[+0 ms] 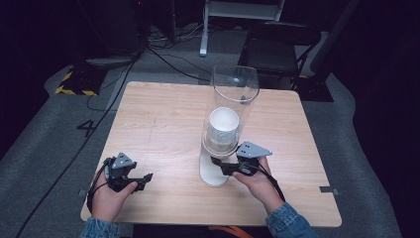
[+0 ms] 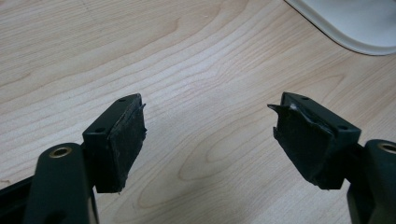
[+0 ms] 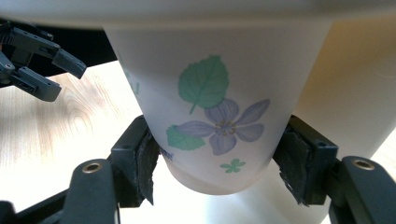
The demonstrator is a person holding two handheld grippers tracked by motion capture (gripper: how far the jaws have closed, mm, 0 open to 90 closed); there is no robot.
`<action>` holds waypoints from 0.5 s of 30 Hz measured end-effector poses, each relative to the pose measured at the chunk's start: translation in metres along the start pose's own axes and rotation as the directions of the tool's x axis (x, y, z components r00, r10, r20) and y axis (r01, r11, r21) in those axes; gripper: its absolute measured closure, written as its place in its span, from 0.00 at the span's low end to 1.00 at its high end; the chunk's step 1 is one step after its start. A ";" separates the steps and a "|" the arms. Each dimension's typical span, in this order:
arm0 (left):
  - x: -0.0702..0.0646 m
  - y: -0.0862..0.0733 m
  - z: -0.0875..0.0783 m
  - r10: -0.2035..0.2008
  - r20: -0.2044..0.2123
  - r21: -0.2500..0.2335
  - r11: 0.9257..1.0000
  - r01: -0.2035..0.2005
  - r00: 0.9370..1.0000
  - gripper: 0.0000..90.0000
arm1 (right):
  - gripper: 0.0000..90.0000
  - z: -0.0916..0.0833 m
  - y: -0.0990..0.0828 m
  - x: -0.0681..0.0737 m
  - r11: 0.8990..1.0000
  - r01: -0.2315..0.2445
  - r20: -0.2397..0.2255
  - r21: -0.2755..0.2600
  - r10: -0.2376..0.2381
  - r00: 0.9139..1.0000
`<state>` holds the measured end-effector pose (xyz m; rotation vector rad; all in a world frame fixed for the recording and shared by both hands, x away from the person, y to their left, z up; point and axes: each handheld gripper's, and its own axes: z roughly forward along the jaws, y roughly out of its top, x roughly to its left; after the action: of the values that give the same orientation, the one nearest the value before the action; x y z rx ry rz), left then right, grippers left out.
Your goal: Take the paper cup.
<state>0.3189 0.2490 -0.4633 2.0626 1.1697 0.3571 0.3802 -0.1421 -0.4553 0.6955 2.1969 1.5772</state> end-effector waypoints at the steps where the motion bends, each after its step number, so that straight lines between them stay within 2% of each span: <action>1: 0.000 0.000 0.000 0.001 0.000 -0.001 1.000 -0.001 1.000 0.27 | 0.40 0.000 0.000 0.000 1.000 0.001 0.001 0.002 -0.001 1.000; 15: 0.000 0.000 0.000 0.004 0.000 -0.001 1.000 -0.004 1.000 0.27 | 0.41 0.000 -0.001 0.003 1.000 -0.002 0.013 0.018 0.002 1.000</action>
<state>0.3191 0.2487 -0.4631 2.0641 1.1656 0.3593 0.3775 -0.1411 -0.4563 0.7115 2.2047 1.5518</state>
